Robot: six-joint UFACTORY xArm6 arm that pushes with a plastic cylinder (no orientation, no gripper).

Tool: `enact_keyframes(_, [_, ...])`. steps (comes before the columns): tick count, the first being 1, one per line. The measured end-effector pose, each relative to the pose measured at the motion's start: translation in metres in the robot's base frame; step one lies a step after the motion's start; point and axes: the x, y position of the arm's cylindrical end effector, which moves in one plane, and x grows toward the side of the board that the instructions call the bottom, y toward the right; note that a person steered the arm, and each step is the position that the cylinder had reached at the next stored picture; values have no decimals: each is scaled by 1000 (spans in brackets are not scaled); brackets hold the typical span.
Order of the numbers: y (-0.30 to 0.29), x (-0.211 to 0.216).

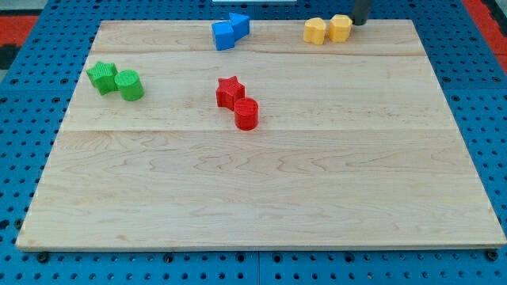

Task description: Push the yellow heart towards down

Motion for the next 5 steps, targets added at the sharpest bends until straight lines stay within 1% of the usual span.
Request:
enact_keyframes(1, [-36, 6])
enact_keyframes(4, [-32, 3])
enact_keyframes(5, [-46, 6])
